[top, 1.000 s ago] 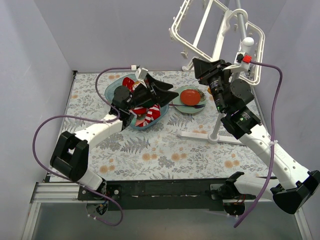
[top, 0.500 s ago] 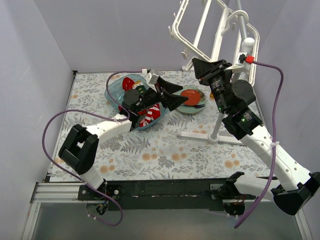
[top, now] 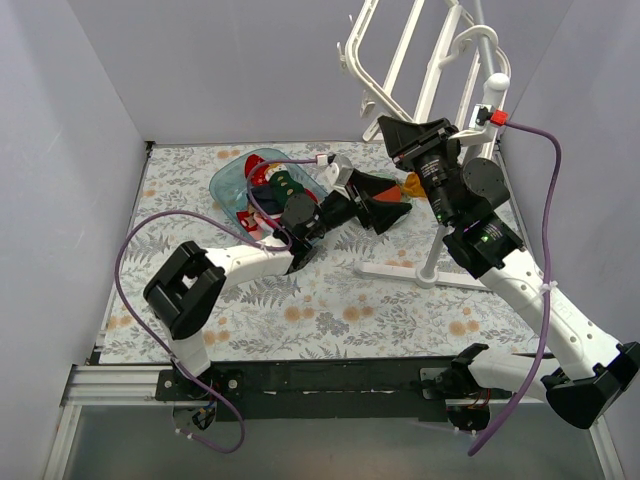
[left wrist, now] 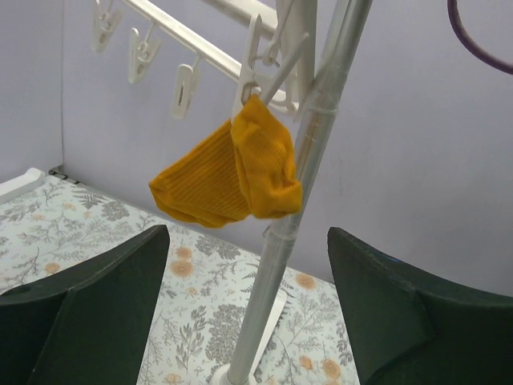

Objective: Remove the socks clipped to the hanger
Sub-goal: Remove the sock from the hanger.

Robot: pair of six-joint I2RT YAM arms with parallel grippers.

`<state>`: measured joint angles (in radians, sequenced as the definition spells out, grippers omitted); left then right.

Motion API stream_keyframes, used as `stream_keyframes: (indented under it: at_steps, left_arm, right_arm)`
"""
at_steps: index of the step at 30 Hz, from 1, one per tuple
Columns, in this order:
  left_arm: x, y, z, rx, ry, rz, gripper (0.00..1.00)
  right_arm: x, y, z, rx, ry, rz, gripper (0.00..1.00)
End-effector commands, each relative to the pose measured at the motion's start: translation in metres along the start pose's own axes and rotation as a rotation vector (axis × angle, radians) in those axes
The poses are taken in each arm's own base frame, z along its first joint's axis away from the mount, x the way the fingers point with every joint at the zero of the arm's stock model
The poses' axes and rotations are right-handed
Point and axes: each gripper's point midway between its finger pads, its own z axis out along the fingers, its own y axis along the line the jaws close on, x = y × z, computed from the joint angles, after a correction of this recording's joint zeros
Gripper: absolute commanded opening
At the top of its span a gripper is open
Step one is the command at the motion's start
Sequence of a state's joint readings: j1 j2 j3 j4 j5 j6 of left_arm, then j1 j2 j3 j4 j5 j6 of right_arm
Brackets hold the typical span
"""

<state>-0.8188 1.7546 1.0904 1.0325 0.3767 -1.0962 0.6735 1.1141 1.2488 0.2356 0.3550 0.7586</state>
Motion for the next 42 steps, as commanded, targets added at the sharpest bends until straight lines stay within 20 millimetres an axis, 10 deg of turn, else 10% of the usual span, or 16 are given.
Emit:
stream_keyframes:
  at_steps: [1,19,42]
  left_arm:
    - [-0.035,-0.004,0.019,-0.040,-0.135,0.061,0.80]
    - [-0.039,0.001,0.037,-0.110,-0.244,0.017,0.73]
    - [-0.070,-0.003,0.030,-0.052,-0.254,0.043,0.20]
  right_arm:
    - [0.006,0.032,-0.001,-0.109,0.065,0.095,0.01]
    - [0.005,0.031,-0.004,-0.109,0.057,0.096,0.01]
    - [-0.005,0.032,-0.019,-0.127,0.038,0.079,0.07]
